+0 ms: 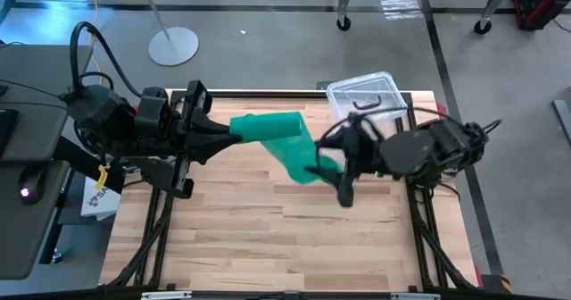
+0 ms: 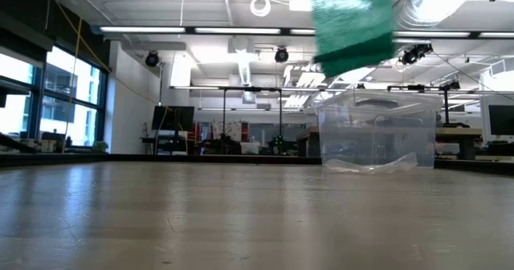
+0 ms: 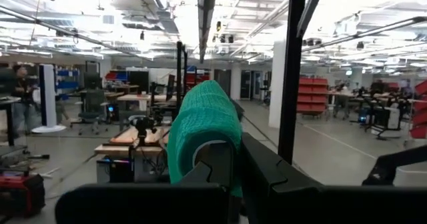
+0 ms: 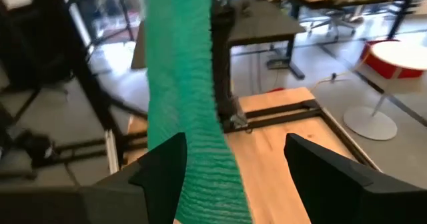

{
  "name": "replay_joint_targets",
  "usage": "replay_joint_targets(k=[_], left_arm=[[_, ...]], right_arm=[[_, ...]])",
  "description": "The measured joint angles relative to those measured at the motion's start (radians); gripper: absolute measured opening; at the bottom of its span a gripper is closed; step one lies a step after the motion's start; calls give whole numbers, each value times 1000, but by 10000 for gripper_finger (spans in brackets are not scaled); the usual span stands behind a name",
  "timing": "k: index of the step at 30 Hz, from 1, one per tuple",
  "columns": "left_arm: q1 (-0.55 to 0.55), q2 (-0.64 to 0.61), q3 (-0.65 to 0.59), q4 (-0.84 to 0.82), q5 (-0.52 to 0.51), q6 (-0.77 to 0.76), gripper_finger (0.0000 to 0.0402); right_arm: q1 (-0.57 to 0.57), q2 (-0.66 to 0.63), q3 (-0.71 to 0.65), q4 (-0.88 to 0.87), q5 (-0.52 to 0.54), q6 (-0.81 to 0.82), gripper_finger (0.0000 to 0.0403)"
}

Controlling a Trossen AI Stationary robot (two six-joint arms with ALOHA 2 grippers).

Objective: Roll bandage
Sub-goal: Roll the green bandage

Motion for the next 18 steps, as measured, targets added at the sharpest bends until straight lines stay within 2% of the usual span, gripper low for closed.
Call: replay_joint_targets(k=[6, 13, 18], left_arm=[[12, 0, 0, -2, 18, -9, 7], [12, 0, 0, -5, 35, -36, 7], [12, 0, 0, -8, 60, -63, 7]], right_arm=[[-33, 19, -1, -57, -28, 4, 246], [-110, 19, -1, -73, -160, -13, 246], [-142, 19, -1, -22, -240, -61, 246]])
